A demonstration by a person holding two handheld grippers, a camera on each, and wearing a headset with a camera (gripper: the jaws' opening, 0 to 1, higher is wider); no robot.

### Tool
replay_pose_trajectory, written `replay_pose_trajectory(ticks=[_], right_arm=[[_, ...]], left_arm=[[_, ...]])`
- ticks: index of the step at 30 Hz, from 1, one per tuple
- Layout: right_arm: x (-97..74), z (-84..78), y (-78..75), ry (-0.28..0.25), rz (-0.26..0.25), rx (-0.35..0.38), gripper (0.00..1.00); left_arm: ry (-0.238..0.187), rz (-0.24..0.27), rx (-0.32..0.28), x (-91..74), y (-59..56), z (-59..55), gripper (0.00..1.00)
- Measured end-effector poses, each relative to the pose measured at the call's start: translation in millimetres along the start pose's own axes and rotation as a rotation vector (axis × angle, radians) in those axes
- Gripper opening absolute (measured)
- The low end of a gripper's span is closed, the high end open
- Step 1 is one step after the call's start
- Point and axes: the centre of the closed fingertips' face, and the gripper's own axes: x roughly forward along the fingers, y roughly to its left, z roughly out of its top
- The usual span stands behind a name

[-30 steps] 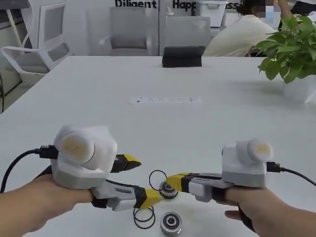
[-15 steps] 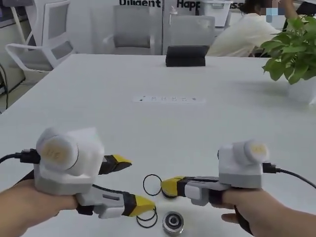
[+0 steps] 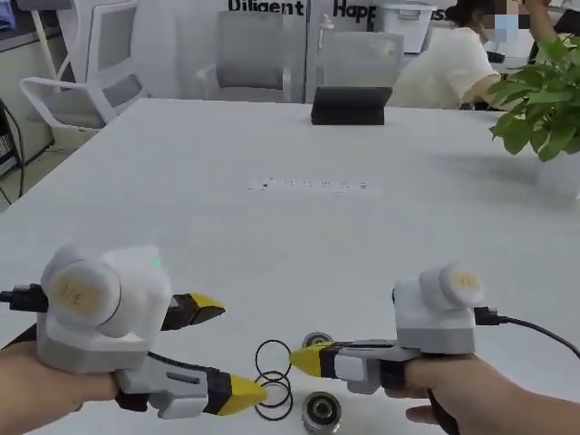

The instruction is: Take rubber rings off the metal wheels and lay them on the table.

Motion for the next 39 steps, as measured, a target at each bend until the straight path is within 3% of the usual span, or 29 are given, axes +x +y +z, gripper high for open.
replay_pose_trajectory(ticks=[16,39], right_arm=[[10.1,-18.0,-3.6,0.095,-0.009,0.017,0.00],[12.6,-19.2,-21.5,0.116,-0.093,-0.018,0.00]], left_arm=[[0.007,0.014,-0.008,-5.8,3.0,-6.4,0.63],[0.022,0.027,-0.011,-9.7,7.3,-11.4,0.62]])
